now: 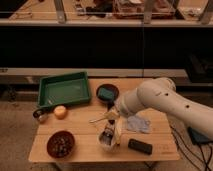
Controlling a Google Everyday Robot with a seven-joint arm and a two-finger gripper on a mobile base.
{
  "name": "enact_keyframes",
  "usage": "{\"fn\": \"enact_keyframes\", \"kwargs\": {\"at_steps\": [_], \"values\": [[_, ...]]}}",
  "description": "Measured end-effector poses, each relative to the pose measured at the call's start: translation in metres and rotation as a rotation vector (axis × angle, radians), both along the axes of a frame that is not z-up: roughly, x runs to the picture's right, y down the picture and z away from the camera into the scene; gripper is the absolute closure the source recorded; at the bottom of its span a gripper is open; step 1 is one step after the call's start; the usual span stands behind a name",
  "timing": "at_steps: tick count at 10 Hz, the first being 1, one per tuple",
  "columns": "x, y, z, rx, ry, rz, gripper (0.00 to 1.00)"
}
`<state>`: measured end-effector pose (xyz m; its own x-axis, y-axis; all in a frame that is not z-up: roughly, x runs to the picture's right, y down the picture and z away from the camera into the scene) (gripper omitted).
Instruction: Place brush in paper cup
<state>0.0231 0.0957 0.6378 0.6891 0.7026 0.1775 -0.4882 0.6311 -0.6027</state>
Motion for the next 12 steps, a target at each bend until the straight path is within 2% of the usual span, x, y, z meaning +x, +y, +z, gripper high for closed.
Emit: {"fn": "enact_keyframes", "kwargs": {"at_steps": [3, 6, 9, 12], "values": [[-0.006, 0.01, 0.014, 0.003, 0.012, -0.013, 1.0], [0.0, 0.021, 0.025, 0.01, 0.035, -0.016, 1.0], [0.001, 0.027, 0.028, 0.022, 0.023, -0.007, 1.0], [-0.005, 0.032, 0.028, 0.055, 0.004, 0.001, 1.0]]}}
